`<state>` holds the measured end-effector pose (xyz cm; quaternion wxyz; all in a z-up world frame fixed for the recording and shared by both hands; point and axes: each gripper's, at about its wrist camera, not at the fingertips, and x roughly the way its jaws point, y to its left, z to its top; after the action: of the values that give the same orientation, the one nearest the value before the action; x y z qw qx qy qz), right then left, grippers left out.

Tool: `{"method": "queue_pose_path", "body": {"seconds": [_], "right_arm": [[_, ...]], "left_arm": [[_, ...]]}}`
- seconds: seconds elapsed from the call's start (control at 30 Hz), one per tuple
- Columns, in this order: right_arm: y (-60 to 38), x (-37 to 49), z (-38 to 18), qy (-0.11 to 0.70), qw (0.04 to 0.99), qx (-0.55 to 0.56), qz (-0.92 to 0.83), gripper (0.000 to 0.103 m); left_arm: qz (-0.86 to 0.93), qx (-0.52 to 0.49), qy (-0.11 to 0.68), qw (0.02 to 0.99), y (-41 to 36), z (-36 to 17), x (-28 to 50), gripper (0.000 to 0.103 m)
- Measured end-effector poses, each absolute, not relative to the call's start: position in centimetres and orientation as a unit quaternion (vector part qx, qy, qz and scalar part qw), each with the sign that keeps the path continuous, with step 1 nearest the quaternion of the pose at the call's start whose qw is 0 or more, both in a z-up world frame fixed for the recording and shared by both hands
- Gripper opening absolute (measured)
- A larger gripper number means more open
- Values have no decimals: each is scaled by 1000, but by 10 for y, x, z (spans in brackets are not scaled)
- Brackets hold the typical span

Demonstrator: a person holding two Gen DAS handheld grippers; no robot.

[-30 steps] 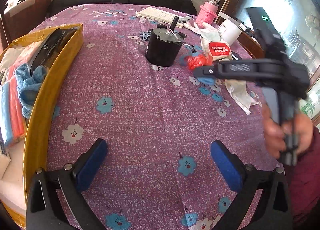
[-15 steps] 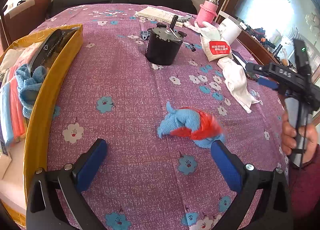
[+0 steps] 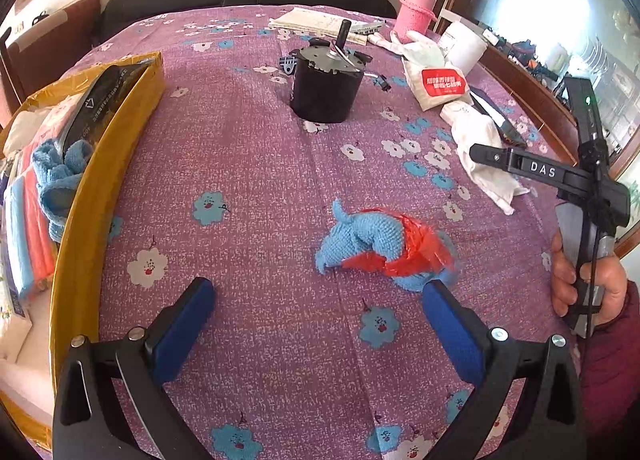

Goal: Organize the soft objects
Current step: 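Move left tool to blue-red cloth bundle while right tool grasps white cloth, then grasp the blue-red cloth bundle with the left tool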

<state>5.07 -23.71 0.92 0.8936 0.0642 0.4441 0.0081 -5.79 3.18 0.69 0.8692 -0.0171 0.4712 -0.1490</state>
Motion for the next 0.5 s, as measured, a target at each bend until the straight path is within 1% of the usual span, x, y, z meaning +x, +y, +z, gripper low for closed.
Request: {"method": "queue_pose_path", "body": {"seconds": [0.07, 0.13, 0.23, 0.27, 0.3, 0.33, 0.4, 0.43, 0.47, 0.5], "right_arm": [[-240, 49, 9, 443, 894, 68, 8, 94], [-240, 49, 9, 444, 894, 66, 5, 91], [-236, 47, 8, 443, 895, 53, -3, 84], [-234, 47, 8, 443, 895, 47, -6, 80], [-231, 48, 7, 442, 896, 41, -12, 72], [-231, 47, 7, 440, 897, 39, -14, 68], [-229, 46, 8, 436, 899, 33, -10, 47], [-228, 45, 8, 434, 900, 31, -9, 42], [-227, 44, 9, 432, 901, 29, -10, 34], [-227, 44, 9, 432, 901, 31, -9, 30]], "left_arm": [[-141, 3, 476, 868, 27, 6, -58, 103], [-134, 24, 481, 866, 23, 5, -58, 103], [-119, 60, 487, 863, 14, 2, -59, 103], [-117, 58, 487, 863, 14, 2, -59, 103], [-118, 57, 487, 863, 14, 1, -59, 103], [-118, 57, 487, 864, 15, 1, -59, 103], [-117, 56, 486, 864, 15, 1, -60, 103], [-116, 57, 486, 865, 16, 1, -60, 103], [-117, 56, 485, 865, 15, 1, -61, 103], [-119, 54, 484, 865, 16, 2, -61, 103]]}}
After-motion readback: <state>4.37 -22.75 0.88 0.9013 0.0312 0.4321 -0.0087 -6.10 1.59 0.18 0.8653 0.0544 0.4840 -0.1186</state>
